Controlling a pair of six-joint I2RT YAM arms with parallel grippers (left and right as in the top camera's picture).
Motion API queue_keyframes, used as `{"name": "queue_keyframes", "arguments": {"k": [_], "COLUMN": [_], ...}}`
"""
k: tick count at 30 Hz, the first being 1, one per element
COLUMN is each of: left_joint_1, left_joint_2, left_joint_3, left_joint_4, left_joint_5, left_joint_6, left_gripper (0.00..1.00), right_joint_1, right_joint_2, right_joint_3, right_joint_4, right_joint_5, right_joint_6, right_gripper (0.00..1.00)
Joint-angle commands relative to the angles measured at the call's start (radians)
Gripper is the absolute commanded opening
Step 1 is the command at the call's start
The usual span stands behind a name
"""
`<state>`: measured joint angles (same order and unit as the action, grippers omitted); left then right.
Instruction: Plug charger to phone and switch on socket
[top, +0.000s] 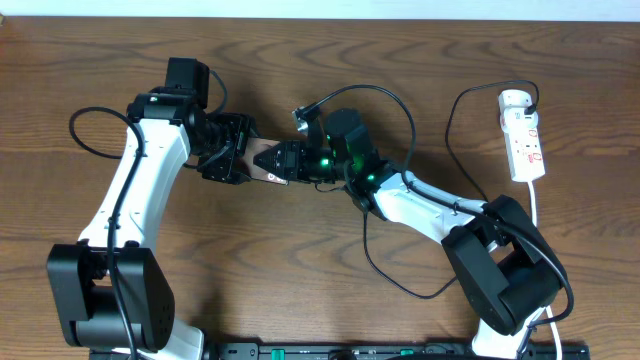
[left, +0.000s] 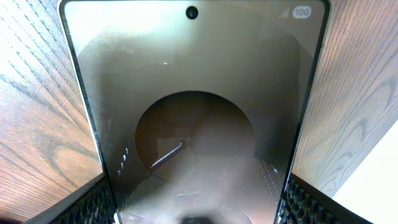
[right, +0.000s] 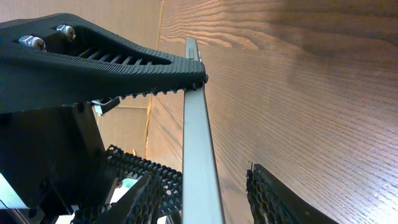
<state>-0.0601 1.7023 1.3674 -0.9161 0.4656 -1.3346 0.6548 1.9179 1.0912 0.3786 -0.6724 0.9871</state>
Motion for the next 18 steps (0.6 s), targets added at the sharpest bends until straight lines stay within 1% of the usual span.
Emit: {"name": "queue_keyframes", "arguments": {"k": [1, 14, 18], "left_joint_1": [0.0, -0.025, -0.024], "left_joint_2": [-0.007, -0.007, -0.007], "left_joint_3": [0.009, 0.009, 0.009], "left_joint_4": [-0.003, 0.008, 0.008], "left_joint_5": [0.021, 0.02, 0.02], "left_joint_6": [0.006, 0.006, 0.006], "left_gripper": [0.07, 0.07, 0.07], "right_joint_1": [0.008, 0.008, 0.008], "right_joint_2": [-0.001, -0.001, -0.001], "right_joint_3": [0.011, 0.011, 0.011], "right_joint_4": [-0.001, -0.002, -0.001], "right_joint_5": [0.016, 0.016, 0.015], "right_joint_6": [-0.015, -0.015, -0.014], "right_gripper": [0.44, 0.42, 0.4]}}
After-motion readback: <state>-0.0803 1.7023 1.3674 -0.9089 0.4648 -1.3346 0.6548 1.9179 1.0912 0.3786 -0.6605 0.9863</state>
